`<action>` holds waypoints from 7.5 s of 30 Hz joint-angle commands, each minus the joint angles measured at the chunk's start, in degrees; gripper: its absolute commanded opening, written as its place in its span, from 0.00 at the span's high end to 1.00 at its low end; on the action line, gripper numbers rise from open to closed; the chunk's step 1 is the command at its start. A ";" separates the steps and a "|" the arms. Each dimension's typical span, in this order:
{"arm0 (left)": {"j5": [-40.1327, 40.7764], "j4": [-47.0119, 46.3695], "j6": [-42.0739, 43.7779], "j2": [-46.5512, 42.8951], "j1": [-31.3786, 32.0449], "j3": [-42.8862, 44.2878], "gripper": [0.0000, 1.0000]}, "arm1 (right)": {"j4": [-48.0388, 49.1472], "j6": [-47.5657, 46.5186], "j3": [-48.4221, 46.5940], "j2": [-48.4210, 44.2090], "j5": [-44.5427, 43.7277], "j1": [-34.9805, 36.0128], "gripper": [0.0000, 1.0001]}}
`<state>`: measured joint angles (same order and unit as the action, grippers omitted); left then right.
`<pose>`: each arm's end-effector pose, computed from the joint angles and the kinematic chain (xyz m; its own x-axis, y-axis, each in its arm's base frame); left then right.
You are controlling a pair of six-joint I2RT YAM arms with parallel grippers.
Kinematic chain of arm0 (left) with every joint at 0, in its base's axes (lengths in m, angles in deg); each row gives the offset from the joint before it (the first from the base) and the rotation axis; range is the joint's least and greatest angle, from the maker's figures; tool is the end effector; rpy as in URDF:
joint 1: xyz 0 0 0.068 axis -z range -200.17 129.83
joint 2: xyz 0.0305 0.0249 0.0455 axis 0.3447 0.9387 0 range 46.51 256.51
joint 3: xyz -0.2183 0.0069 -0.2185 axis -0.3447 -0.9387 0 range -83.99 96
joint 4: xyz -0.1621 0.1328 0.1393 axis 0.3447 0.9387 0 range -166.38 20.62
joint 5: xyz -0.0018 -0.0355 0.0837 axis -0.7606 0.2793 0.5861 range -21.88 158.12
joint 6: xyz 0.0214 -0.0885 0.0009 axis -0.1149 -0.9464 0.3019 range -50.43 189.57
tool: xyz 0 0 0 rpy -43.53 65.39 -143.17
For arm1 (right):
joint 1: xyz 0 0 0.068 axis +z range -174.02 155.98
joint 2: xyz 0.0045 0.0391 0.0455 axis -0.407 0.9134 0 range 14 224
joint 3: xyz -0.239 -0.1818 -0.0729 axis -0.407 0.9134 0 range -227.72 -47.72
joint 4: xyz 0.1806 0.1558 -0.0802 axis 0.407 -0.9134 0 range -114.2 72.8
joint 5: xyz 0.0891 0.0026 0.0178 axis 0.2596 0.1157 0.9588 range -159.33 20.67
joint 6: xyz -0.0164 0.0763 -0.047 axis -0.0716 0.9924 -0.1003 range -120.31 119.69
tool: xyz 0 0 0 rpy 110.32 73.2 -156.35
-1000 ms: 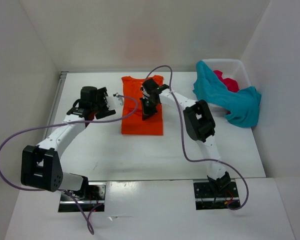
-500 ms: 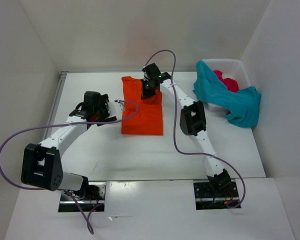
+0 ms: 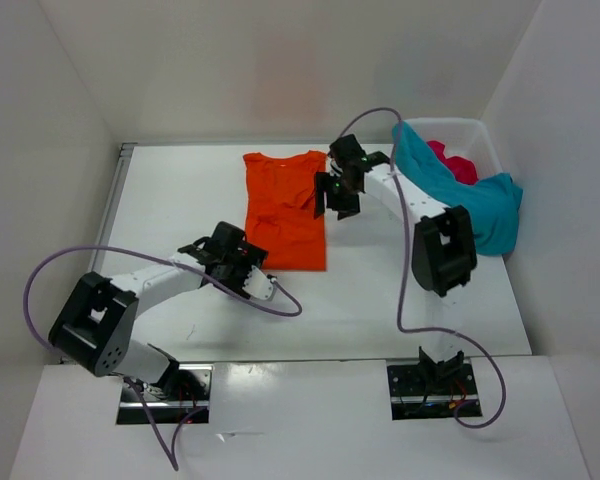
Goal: Fold and stack the t-shirts
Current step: Fold the folded rectangular tshirt in 1/3 of the way, then grab one side of the 2/3 rectangular tshirt with both arms, then fold the long partially folded tshirt into a neat square, then put the neatly folded tshirt into the corner of the board with the left arm
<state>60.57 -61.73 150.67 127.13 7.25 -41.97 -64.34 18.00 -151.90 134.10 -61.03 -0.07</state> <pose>0.2475 -0.1405 0.1873 0.4099 0.8907 -0.1967 0.7841 -0.2339 0.5749 0.4368 0.2069 0.2297 -0.9184 -0.0678 -0.3898 -0.1822 0.9470 0.2645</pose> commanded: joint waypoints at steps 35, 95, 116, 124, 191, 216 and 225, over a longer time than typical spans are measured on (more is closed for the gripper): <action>1.22 -9.12 -12.63 10.70 2.46 2.89 0.87 | 18.65 15.36 35.89 -9.79 6.65 4.97 0.46; -5.99 28.60 -45.50 8.84 -4.91 36.72 1.00 | -8.15 10.44 20.87 -25.62 9.37 3.57 1.00; 0.78 5.04 -46.82 24.23 -8.17 40.94 1.00 | -1.13 7.71 -0.75 -0.84 11.48 -6.10 1.00; 5.00 -2.52 -45.68 28.27 -8.17 39.81 0.95 | 3.63 9.82 -7.51 6.73 10.95 -7.77 0.80; -16.60 18.92 -77.76 43.21 -13.97 46.48 0.31 | 11.71 10.87 17.35 -26.67 -8.38 -4.17 0.49; -2.48 20.85 -65.81 46.46 -35.04 62.91 1.00 | 5.47 9.29 12.61 -27.98 -12.87 -6.98 0.49; 6.76 18.48 -60.53 57.44 -45.16 78.95 1.00 | 0.91 8.77 4.79 -21.67 -12.87 -6.98 0.49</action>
<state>64.04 -41.95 87.59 181.09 -35.59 28.73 -60.29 27.77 -142.79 110.56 -73.05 -6.68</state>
